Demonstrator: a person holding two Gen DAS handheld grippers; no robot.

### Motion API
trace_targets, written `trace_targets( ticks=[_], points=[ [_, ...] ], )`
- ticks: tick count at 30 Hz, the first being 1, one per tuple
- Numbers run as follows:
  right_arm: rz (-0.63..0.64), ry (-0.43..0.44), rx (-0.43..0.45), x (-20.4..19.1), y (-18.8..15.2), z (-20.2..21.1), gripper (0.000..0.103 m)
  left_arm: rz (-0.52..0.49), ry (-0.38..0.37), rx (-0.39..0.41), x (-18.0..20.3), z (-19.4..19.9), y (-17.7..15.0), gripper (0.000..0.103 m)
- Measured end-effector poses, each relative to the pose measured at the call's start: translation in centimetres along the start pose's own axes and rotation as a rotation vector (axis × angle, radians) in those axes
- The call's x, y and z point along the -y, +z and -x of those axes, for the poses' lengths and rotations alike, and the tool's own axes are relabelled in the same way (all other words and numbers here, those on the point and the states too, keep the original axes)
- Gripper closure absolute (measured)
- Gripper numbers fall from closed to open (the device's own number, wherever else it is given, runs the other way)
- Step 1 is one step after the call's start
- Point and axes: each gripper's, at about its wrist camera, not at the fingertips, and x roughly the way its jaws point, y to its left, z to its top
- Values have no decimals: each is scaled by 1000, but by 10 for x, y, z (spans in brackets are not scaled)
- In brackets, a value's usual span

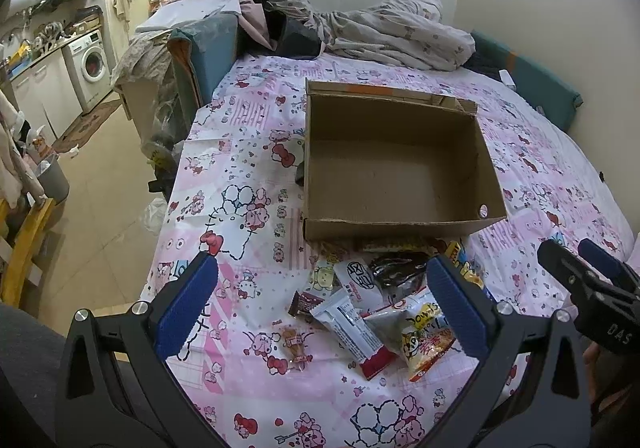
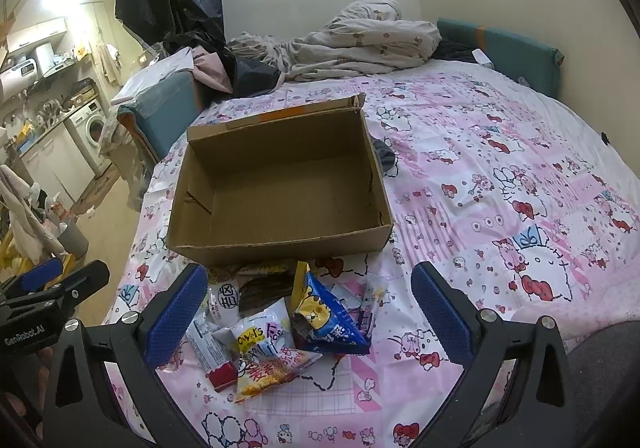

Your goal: Organize snacks

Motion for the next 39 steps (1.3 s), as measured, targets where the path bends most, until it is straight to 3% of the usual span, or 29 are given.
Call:
trace_targets(
  ticks=[39],
  points=[
    [2,-4,6,-1,1,-1,0,-6,2,-11,1,-2,-2,0]
  ],
)
